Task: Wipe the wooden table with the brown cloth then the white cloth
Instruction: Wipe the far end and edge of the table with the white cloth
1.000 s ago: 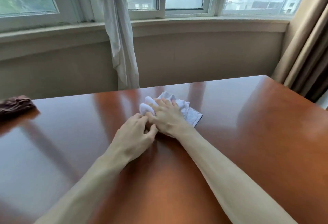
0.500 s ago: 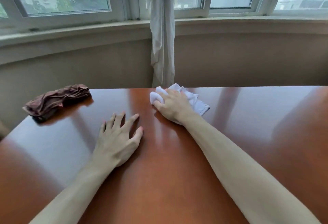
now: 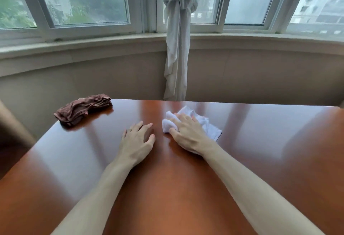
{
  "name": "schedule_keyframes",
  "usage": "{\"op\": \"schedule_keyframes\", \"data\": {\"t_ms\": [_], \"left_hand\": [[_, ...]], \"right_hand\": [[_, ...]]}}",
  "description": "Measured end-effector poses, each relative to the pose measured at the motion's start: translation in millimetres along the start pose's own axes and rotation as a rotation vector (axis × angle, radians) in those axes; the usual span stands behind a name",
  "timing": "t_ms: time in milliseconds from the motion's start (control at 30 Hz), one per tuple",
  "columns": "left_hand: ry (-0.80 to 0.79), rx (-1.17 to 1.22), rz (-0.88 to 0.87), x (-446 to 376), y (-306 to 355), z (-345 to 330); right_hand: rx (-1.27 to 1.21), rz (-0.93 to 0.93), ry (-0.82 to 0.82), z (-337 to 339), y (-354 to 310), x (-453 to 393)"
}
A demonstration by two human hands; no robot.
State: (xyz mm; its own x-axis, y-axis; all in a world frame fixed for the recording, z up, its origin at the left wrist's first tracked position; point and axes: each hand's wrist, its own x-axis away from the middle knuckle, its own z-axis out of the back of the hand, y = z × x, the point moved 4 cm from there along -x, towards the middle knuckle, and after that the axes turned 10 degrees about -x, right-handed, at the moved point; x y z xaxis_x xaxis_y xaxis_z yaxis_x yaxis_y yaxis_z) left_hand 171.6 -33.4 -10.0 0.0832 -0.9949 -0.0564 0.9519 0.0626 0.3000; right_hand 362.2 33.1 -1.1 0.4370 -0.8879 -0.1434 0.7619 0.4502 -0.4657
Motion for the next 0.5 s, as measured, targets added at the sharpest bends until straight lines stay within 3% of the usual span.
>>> {"op": "schedule_keyframes", "data": {"t_ms": [167,333,400,500], "left_hand": [[-0.066,-0.097,-0.079,39,-10,11],[-0.034,-0.212,-0.017,83,-45,31],[0.005,-0.242,0.000,89,-59,38],[0.037,-0.250,0.025,87,-75,44]], "right_hand": [[0.005,0.061,-0.021,-25,-78,107],[0.000,0.145,-0.065,-42,-130,166],[0.033,0.017,0.050,-34,-111,144],[0.096,-0.415,0.273,-25,-84,111]]}}
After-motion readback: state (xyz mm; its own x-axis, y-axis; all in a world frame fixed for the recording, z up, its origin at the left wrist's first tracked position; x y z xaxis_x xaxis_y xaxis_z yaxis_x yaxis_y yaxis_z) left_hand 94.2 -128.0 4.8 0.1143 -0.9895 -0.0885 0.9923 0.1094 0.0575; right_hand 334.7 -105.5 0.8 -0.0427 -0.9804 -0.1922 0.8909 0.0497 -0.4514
